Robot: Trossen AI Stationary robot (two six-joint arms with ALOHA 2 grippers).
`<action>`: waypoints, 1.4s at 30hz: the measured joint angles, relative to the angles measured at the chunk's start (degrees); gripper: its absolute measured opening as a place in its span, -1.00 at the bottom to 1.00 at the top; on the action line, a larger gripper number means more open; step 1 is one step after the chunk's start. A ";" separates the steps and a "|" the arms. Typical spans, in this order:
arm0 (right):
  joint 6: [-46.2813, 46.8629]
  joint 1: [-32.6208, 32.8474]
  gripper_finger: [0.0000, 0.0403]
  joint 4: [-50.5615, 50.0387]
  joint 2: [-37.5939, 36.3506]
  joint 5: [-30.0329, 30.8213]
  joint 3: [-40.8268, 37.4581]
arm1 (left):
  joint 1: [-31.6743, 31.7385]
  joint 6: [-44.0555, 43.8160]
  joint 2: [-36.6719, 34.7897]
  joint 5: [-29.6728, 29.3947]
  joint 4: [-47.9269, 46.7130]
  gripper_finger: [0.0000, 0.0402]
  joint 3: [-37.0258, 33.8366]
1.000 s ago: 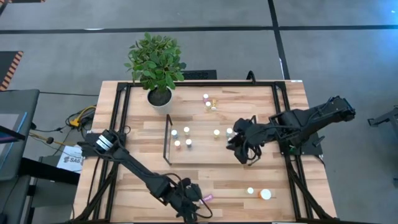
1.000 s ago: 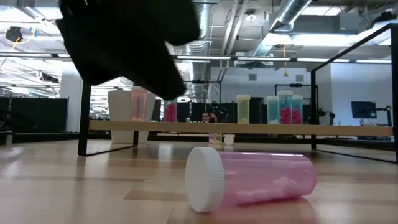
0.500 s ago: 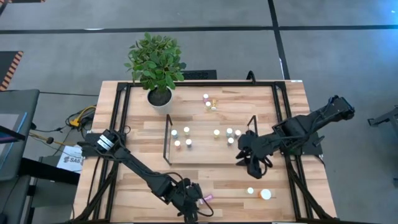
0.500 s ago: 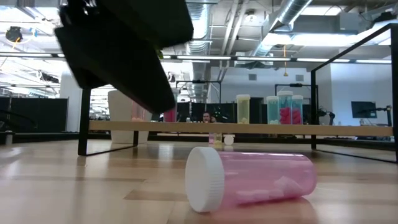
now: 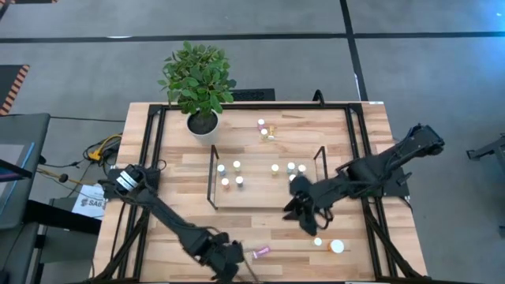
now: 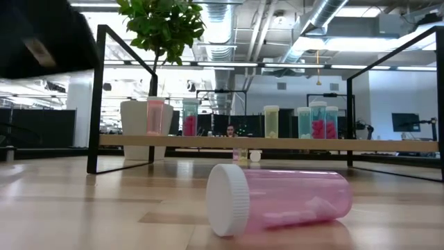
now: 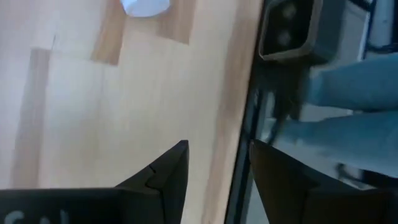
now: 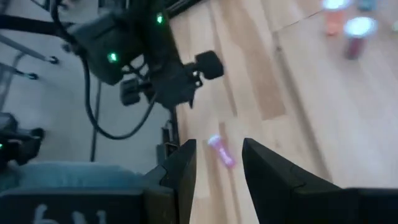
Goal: Pick and place medicine bottles onto shelf by color
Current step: Put the pink pill bottle on the shelf
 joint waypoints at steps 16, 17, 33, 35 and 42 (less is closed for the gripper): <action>-4.38 2.18 -0.23 5.19 20.62 -2.46 3.21 | -12.68 -6.15 -4.44 -15.40 -17.80 -0.35 -0.02; -4.50 2.60 -0.23 5.26 21.47 -2.53 3.21 | -13.13 -7.09 -4.46 -15.90 -17.88 -0.35 0.00; -22.76 5.27 0.13 10.68 31.49 -3.38 3.21 | -13.32 -27.96 -4.46 -25.98 -4.67 -0.35 0.33; -22.82 5.07 0.15 11.60 32.45 -3.16 3.27 | -13.20 -28.83 -4.46 -28.99 -1.56 -0.35 0.33; -25.13 5.04 0.14 10.29 35.41 -1.86 3.06 | -13.11 -29.63 -4.49 -35.18 8.21 -0.35 0.33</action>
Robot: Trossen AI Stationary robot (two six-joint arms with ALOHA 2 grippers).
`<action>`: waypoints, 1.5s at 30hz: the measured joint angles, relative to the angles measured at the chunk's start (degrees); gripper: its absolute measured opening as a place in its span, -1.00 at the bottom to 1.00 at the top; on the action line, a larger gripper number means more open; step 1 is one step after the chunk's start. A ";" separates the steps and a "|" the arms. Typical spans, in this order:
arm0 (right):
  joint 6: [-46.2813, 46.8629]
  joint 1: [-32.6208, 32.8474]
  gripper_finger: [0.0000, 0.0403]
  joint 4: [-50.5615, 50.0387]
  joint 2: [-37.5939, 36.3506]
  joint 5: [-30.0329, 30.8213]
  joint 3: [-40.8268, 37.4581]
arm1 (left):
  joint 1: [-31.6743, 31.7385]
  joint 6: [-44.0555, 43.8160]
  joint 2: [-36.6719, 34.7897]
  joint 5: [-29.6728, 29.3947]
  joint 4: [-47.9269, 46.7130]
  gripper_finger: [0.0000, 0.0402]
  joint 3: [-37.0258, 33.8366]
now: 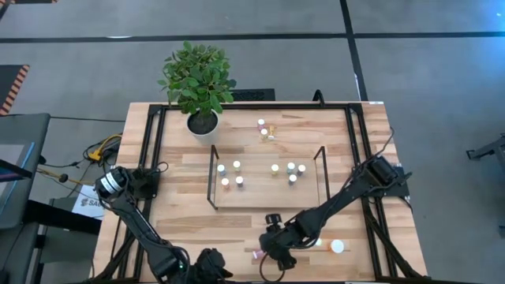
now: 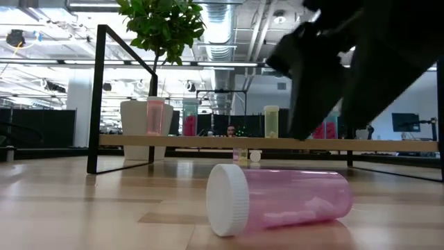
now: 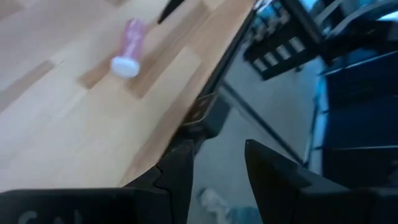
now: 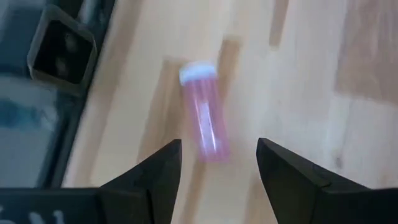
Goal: Pick and place medicine bottles onto shelf by color
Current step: Put the pink pill bottle on the shelf
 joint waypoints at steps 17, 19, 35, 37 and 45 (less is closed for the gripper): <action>-0.46 -0.60 0.13 5.01 4.75 -0.50 0.09 | 0.61 2.04 0.00 -1.47 0.60 -0.35 0.02; -0.44 -0.64 0.13 6.14 5.67 -0.55 0.08 | 0.59 1.90 0.00 -1.47 0.57 -0.35 0.02; -0.41 -0.65 -0.45 6.72 7.33 0.20 0.26 | 0.70 -0.55 0.00 -1.31 0.36 -0.35 0.02; 0.31 -0.65 -0.53 6.66 7.27 0.14 0.26 | 0.83 -1.24 0.00 -1.35 0.34 -0.34 0.02; 1.21 -0.98 -0.47 2.05 -1.05 -0.60 0.08 | 2.35 -1.70 0.00 -4.55 0.44 -0.14 0.02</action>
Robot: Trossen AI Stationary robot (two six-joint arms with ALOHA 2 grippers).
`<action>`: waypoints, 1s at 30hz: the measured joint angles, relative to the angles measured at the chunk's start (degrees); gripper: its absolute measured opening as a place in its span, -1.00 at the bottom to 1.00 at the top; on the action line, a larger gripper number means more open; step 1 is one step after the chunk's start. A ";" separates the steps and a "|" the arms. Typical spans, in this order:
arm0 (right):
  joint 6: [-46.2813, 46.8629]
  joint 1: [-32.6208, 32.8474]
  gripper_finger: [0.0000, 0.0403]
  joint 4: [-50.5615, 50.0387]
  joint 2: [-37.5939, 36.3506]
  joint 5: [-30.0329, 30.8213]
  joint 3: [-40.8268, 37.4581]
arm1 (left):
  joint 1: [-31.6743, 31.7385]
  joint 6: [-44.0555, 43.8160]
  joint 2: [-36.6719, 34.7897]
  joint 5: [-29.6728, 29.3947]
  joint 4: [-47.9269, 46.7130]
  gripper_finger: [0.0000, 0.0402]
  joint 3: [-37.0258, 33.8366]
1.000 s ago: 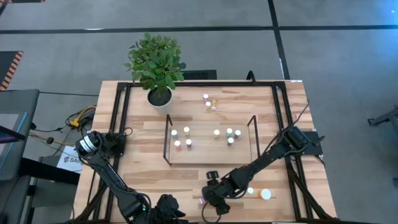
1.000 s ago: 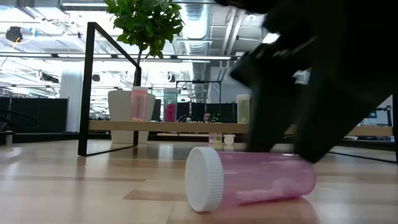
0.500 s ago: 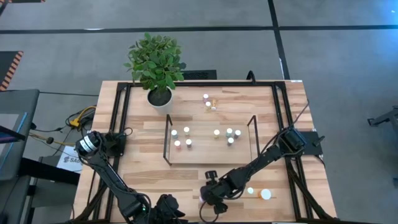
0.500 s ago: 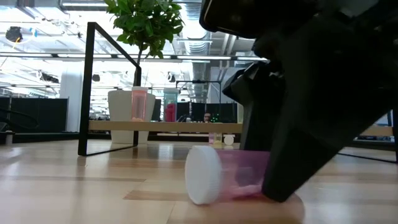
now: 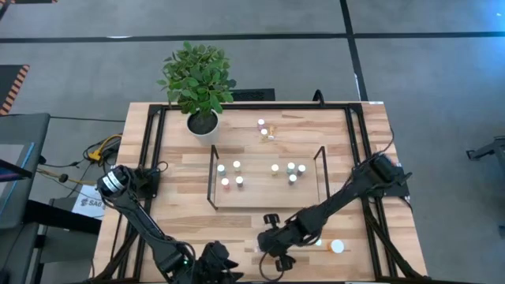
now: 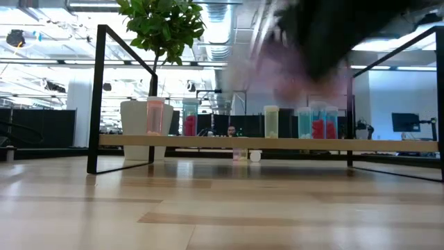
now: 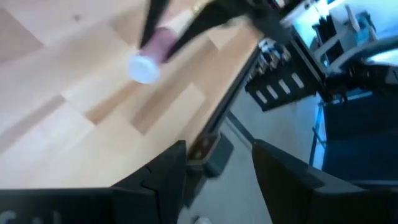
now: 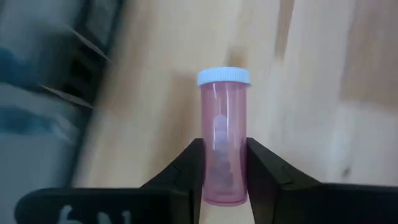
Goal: Pick and place medicine bottles onto shelf by color
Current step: Put the pink pill bottle on the shelf
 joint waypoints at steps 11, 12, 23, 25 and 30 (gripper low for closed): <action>5.03 1.19 -0.45 -13.12 -18.79 3.44 0.01 | 8.20 3.88 0.02 -2.99 11.53 0.08 0.00; 6.10 1.73 -0.45 -14.70 -19.92 3.84 -0.02 | 9.05 6.05 0.02 -3.19 14.55 0.08 0.00; 14.98 10.81 -0.45 -21.89 -26.54 14.34 -0.02 | 15.32 17.99 0.02 -1.89 33.47 0.07 0.00; 15.71 11.29 -0.45 -22.07 -26.19 15.77 -0.02 | 16.40 17.30 0.02 1.12 33.58 0.07 0.00; 16.84 10.67 -0.45 -22.13 -25.22 17.27 0.01 | 17.65 16.49 0.04 3.20 33.67 0.07 -0.01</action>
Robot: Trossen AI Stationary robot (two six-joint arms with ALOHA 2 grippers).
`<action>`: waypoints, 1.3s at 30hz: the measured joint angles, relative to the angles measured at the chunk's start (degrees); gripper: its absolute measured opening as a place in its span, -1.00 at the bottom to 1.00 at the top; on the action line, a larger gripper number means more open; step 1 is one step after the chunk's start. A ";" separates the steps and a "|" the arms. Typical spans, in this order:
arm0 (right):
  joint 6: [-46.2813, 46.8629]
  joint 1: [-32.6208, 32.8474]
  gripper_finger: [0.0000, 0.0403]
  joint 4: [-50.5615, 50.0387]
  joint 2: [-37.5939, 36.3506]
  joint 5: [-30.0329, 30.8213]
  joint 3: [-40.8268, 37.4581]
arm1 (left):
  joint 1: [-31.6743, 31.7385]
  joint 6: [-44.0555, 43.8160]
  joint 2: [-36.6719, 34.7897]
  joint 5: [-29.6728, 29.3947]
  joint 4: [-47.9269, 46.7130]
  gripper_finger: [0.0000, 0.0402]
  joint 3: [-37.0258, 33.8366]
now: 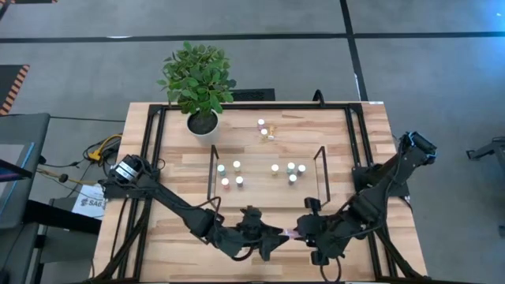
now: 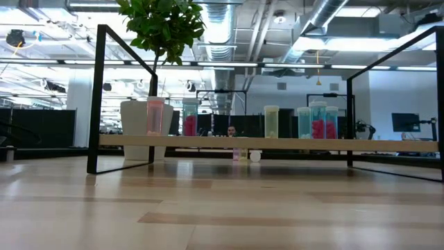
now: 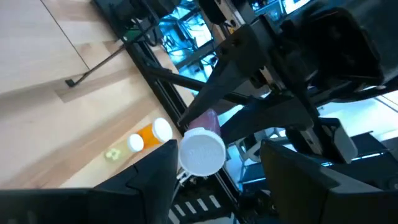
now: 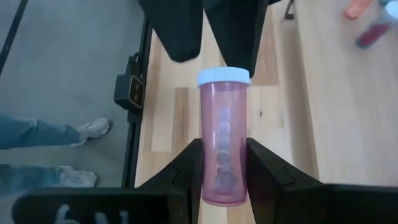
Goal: Pick and place medicine bottles onto shelf by color
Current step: Put the pink pill bottle on the shelf
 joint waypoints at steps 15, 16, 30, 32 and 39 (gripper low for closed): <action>-0.47 -2.90 -0.45 2.34 0.67 1.36 0.02 | 0.84 -2.96 0.05 0.01 -2.44 0.07 -0.02; -0.49 -2.93 -0.45 2.67 0.67 1.36 0.02 | 1.04 -2.89 0.05 -0.02 -2.40 0.07 -0.02; -0.47 -2.79 -0.45 2.86 0.67 1.30 0.02 | 2.04 -2.34 0.05 2.27 -2.62 -0.26 -0.02; -0.47 -2.79 -0.45 2.84 0.65 1.30 0.02 | 2.04 -2.34 0.05 2.23 -2.78 -0.35 -0.02; -0.62 -2.64 -0.43 2.89 0.64 1.13 0.02 | 2.03 -2.39 0.05 2.01 -2.83 -0.55 -0.02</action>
